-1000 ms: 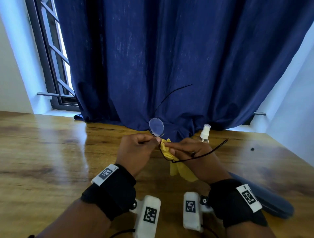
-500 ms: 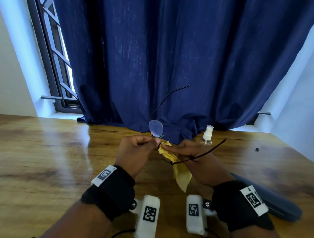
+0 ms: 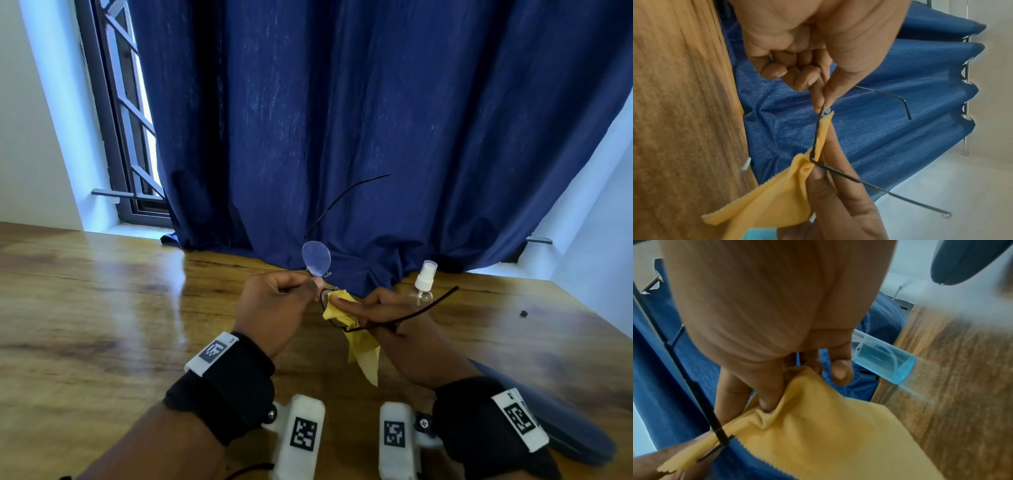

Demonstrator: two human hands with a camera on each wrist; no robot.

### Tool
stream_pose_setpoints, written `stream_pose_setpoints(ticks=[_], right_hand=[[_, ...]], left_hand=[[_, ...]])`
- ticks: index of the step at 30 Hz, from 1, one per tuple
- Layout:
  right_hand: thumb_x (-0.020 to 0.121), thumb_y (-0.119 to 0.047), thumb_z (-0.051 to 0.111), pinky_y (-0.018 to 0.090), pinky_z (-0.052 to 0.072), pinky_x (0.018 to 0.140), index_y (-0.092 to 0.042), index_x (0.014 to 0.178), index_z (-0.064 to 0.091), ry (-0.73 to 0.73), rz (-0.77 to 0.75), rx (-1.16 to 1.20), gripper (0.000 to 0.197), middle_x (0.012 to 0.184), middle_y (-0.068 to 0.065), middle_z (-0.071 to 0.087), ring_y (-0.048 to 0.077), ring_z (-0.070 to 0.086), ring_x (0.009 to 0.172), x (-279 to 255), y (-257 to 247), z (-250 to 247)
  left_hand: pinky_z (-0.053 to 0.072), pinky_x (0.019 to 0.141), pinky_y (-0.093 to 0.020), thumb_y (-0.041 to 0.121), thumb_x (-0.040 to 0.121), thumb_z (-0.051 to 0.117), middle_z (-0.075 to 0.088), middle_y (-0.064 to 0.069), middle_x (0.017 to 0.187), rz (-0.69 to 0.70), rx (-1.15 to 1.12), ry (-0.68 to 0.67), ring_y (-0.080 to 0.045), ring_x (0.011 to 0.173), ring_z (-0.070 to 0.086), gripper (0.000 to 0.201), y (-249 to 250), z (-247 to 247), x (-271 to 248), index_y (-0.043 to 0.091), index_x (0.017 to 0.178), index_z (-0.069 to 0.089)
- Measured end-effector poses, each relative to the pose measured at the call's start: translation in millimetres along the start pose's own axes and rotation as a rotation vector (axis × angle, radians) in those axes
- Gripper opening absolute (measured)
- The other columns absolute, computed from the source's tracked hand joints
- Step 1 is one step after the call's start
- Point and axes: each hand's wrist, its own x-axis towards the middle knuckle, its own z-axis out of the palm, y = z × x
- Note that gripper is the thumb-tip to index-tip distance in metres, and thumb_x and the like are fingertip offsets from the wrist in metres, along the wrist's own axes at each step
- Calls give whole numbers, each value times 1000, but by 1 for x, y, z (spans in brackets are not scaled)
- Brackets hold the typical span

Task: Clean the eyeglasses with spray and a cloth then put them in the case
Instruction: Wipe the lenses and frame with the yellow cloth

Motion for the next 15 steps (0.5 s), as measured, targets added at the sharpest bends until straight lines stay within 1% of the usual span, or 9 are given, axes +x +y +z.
stream_pose_setpoints(ticks=[1,3,5,6,7,9,10,12,15], right_hand=[[101,-5,56,22,48,80,-58,132,57,-36,18,-9,61,96,-7,55,13,57,89,1,-2,1],[102,-10,55,20,46,77,-57,124,65,-79,56,29,52,93,-11,54,11,55,87,1,-7,2],[101,-12,57,26,48,74,-63,102,70,-69,61,88,53,92,-10,58,12,58,84,0,-10,0],[101,-11,58,29,50,74,-69,95,66,-59,53,90,58,91,-10,60,13,59,84,0,-11,-1],[101,-11,58,28,51,74,-73,94,63,-59,43,84,63,91,-12,60,12,59,84,0,-13,-3],[100,-8,59,16,46,75,-76,95,61,-77,28,85,68,93,-22,58,5,58,88,1,-13,-1],[100,-7,60,13,44,76,-76,95,60,-83,23,87,69,94,-25,58,3,58,89,1,-14,0],[99,-6,61,15,45,80,-75,102,59,-85,-2,55,68,97,-22,58,4,59,92,2,-15,4],[101,-7,58,21,48,86,-73,119,55,-100,14,-1,68,102,-16,55,8,58,96,3,-11,5]], left_hand=[[55,82,-28,18,90,75,80,5,77,-22,-30,10,-1,76,73,12,-1,-1,1,11,83,83],[49,75,-25,17,89,76,78,7,72,-55,-76,46,7,60,64,11,-3,-3,4,11,83,83],[46,74,-24,18,88,77,79,5,75,-71,-97,79,8,58,62,11,-4,-5,8,12,81,83],[46,73,-24,18,88,77,80,4,76,-70,-101,90,7,58,62,11,-5,-6,9,12,81,83],[47,73,-25,19,88,77,80,3,76,-65,-99,97,6,59,62,11,-5,-7,10,12,81,83],[49,75,-27,20,88,77,81,0,78,-61,-91,99,0,67,67,11,-6,-7,10,12,82,83],[52,77,-29,20,88,77,81,-2,81,-61,-83,87,-5,74,71,11,-6,-7,10,12,82,83],[54,78,-29,19,89,76,82,-4,83,-64,-66,48,-12,80,74,13,-8,-5,8,11,83,82],[49,66,-18,15,91,74,80,0,75,-96,-61,5,0,64,69,13,-10,-4,9,7,83,81]])
